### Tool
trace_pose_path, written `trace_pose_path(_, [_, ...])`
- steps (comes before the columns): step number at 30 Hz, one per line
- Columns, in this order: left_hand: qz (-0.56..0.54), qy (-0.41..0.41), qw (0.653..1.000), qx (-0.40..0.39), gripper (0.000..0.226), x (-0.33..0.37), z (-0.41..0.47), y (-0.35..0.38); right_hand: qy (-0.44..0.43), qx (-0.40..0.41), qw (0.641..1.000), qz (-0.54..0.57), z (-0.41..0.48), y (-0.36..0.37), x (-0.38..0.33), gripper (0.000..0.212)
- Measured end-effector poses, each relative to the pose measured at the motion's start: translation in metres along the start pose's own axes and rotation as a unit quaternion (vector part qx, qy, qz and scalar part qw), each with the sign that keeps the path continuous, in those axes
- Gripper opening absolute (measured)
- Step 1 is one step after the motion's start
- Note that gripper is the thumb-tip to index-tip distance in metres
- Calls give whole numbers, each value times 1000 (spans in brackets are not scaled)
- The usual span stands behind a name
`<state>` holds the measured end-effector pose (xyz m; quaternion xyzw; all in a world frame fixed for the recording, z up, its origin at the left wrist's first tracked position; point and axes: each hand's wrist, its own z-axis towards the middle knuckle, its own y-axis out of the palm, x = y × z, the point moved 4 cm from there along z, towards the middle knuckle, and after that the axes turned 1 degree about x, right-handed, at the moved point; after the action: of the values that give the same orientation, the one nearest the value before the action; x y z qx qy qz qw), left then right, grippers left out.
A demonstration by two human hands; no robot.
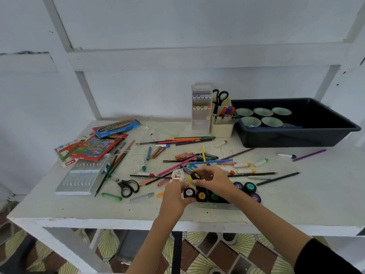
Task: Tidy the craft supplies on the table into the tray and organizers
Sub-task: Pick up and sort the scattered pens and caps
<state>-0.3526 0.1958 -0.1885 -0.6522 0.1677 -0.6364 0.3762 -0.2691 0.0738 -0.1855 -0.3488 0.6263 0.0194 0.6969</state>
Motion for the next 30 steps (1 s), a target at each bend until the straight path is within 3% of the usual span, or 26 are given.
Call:
trace_pose_path(5, [25,5,1000,-3,32,2,-2,2,-32,-17,996,-75,5,4,-5,36])
trace_pose_path(8, [38,-35,998,28,36,-3,-3,2,-89,-29,983,-158,6,9,-14,36])
trace_pose_path(12, [-1,-85,996,33,36,-10,-3,1,-145,-67,940,-300,8,20,-21,36])
trace_pose_path(17, [35,-62,997,32,25,-3,-5,3,-129,-132,882,-433,17,37,-21,32])
trace_pose_path(21, [45,-54,997,33,22,-1,-5,4,-115,-172,883,-421,20,39,-25,23])
trace_pose_path(26, [40,-66,996,34,26,-1,-6,4,-119,-128,922,-345,24,30,-23,32])
trace_pose_path(30, [53,-62,996,39,27,2,-6,7,-134,-126,934,-305,19,25,-19,36])
